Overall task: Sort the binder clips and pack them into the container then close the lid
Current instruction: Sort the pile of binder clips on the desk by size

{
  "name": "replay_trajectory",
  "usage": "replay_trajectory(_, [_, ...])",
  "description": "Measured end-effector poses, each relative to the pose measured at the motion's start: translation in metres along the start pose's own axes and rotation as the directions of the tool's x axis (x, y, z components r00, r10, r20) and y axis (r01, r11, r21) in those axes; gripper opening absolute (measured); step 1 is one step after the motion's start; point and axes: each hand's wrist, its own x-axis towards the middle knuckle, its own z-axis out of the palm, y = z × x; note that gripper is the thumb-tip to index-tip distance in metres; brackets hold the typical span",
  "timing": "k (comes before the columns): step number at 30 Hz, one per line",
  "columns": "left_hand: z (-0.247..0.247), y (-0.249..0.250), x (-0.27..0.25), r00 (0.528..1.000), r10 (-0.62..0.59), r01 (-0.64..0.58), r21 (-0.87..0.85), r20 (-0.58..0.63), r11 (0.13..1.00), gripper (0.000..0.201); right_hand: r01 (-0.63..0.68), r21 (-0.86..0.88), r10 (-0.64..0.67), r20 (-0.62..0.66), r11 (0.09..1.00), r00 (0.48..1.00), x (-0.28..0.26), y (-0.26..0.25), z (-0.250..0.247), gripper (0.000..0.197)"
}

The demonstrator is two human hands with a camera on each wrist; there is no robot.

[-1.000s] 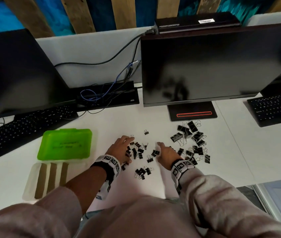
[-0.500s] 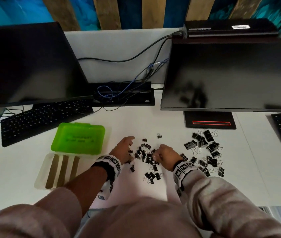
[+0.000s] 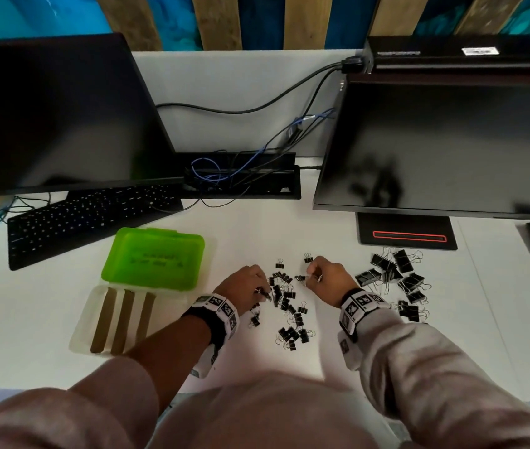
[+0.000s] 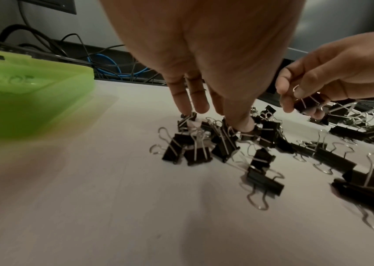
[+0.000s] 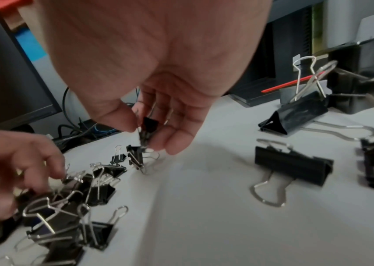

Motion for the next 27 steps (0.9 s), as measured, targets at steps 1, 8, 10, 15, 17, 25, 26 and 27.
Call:
replay_trajectory(1, [-0.002, 0.0, 0.0, 1.0, -0.009, 0.008, -0.023, -0.012, 1.0, 0.012, 0.031, -0.037, -0.031, -0.004, 0.999, 1.0, 0.001, 0.0, 0.001, 0.013])
replay_trajectory(8, [-0.014, 0.005, 0.002, 0.993, -0.061, 0.041, -0.184, -0.102, 0.982, 0.014, 0.227, -0.292, -0.179, 0.182, 0.929, 0.967, 0.007, -0.005, 0.02, 0.03])
replay_trajectory(10, [-0.016, 0.006, 0.002, 0.992, -0.071, 0.046, -0.22, -0.108, 0.974, 0.011, 0.205, -0.294, -0.158, 0.175, 0.934, 0.972, 0.007, -0.007, 0.022, 0.025])
replay_trajectory(15, [-0.017, 0.005, 0.004, 0.986, -0.134, 0.104, -0.265, -0.096, 0.958, 0.016, 0.107, -0.173, -0.092, 0.092, 0.979, 0.992, 0.009, -0.005, 0.014, 0.015])
replay_trajectory(17, [-0.015, 0.004, 0.005, 0.987, -0.128, 0.097, -0.275, -0.096, 0.957, 0.02, 0.09, -0.138, -0.08, 0.079, 0.986, 0.994, 0.01, -0.003, 0.007, 0.015])
replay_trajectory(25, [-0.009, 0.004, 0.018, 0.985, -0.157, 0.136, -0.235, -0.074, 0.962, 0.039, 0.16, -0.251, -0.081, 0.298, 0.955, 0.951, 0.004, -0.008, 0.009, 0.036])
replay_trajectory(26, [-0.008, 0.005, 0.021, 0.983, -0.165, 0.143, -0.24, -0.075, 0.96, 0.041, 0.167, -0.268, -0.086, 0.291, 0.949, 0.953, 0.003, -0.011, 0.013, 0.036])
replay_trajectory(27, [-0.006, 0.006, 0.024, 0.984, -0.164, 0.142, -0.243, -0.074, 0.959, 0.042, 0.172, -0.28, -0.094, 0.271, 0.945, 0.958, 0.004, -0.015, 0.015, 0.034])
